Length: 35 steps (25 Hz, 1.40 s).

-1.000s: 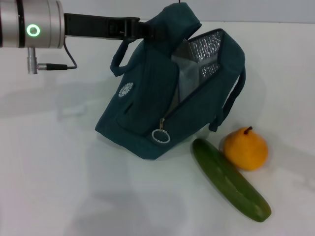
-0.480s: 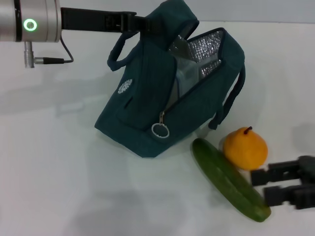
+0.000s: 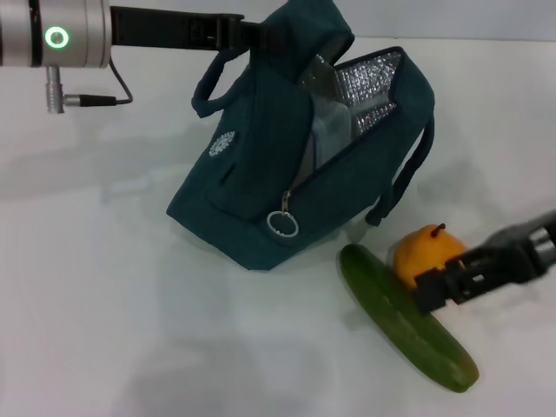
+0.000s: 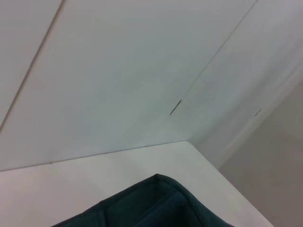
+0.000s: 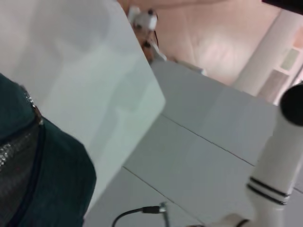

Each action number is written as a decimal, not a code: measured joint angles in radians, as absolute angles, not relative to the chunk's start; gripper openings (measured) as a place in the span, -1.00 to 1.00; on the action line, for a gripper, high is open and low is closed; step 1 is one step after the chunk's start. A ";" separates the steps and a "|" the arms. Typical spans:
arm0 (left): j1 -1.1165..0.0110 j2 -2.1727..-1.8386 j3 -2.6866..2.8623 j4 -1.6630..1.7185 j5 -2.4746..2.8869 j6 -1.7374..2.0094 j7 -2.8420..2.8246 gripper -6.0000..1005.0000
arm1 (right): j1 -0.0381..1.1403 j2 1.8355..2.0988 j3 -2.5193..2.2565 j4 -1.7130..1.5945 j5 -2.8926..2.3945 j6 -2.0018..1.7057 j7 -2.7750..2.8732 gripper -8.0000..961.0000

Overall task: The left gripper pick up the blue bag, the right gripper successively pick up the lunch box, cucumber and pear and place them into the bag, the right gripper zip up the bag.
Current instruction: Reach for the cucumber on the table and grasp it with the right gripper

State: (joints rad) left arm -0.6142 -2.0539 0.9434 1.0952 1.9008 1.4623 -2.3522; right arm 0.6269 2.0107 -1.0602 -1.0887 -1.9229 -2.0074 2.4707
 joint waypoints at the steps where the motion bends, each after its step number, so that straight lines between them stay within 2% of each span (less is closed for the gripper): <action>1: -0.616 -2.055 0.943 1.095 1.901 1.462 -2.353 -0.89 | 0.657 2.011 -1.064 -1.086 -1.944 -2.011 2.511 0.27; 10: -0.620 -2.060 0.943 1.095 1.901 1.461 -2.357 -0.89 | 0.860 2.012 -1.124 -1.041 -2.173 -2.011 2.716 0.29; 21: -0.640 -2.065 0.943 1.077 1.900 1.439 -2.360 -0.89 | 0.970 2.016 -1.239 -0.900 -2.313 -1.934 2.757 0.30; 27: -0.650 -2.073 0.943 1.071 1.900 1.434 -2.356 -0.89 | 0.990 2.015 -1.299 -0.861 -2.350 -1.877 2.744 0.31; 32: -0.650 -2.074 0.943 1.069 1.898 1.434 -2.353 -0.89 | 1.002 2.018 -1.331 -0.855 -2.371 -1.851 2.739 0.59; 35: -0.651 -2.075 0.943 1.069 1.897 1.434 -2.350 -0.89 | 1.007 2.023 -1.384 -0.849 -2.372 -1.816 2.740 0.63</action>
State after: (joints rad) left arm -0.6513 -2.0753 0.9433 1.0689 1.8974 1.4341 -2.3496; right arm 1.0071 2.0234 -1.3835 -0.8494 -2.3718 -1.8157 2.7403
